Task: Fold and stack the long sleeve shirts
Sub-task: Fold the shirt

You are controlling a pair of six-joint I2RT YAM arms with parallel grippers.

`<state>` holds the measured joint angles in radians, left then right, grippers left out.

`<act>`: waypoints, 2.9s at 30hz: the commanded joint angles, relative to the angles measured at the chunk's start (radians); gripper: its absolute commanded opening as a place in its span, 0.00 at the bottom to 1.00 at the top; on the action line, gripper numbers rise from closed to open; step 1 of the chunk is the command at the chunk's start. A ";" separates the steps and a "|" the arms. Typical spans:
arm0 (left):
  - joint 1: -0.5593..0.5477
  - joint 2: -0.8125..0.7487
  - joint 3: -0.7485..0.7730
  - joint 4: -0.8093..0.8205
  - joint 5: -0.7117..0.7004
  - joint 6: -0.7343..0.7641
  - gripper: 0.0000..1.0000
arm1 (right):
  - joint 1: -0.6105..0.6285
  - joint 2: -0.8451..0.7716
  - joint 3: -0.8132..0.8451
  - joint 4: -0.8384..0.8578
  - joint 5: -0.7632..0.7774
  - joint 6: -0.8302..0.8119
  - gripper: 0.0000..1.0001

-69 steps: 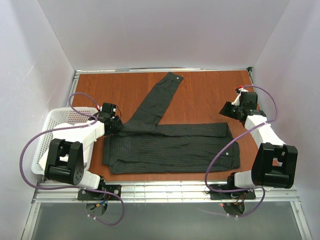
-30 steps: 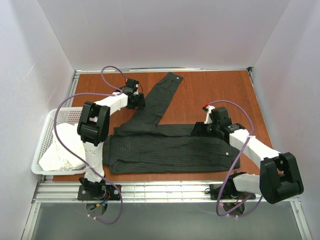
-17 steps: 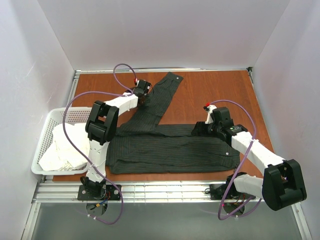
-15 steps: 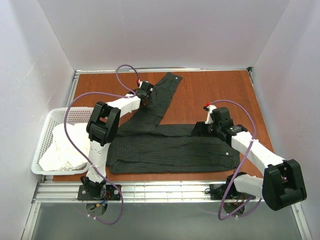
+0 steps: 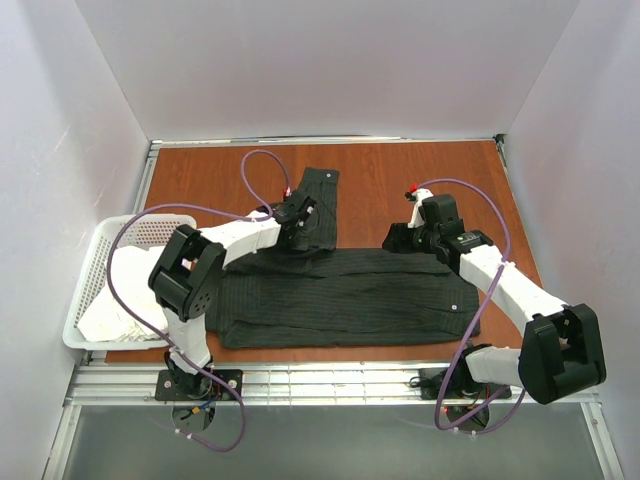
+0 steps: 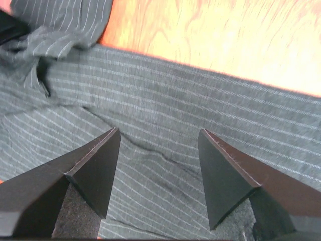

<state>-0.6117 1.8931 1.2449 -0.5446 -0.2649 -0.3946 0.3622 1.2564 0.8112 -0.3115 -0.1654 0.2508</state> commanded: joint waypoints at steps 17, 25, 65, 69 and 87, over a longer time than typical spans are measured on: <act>-0.065 -0.699 -0.341 -0.080 0.488 -0.111 0.00 | 0.006 -0.170 0.000 0.006 -0.006 -0.031 0.58; -0.071 -0.871 -0.460 -0.167 0.569 -0.138 0.59 | 0.012 -0.178 -0.027 0.005 -0.049 -0.044 0.59; 0.109 0.135 0.077 0.146 0.234 -0.037 0.04 | 0.084 -0.072 0.029 0.035 -0.089 -0.125 0.59; 0.083 0.040 0.021 0.187 0.250 0.020 0.00 | 0.086 -0.035 0.072 0.068 -0.111 -0.150 0.60; 0.053 -0.408 -0.196 0.311 0.561 0.246 0.00 | 0.103 0.213 0.295 0.153 -0.380 -0.218 0.81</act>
<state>-0.5541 1.5497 1.0641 -0.2527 0.1997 -0.2260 0.4591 1.4788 1.0397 -0.2058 -0.4519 0.0914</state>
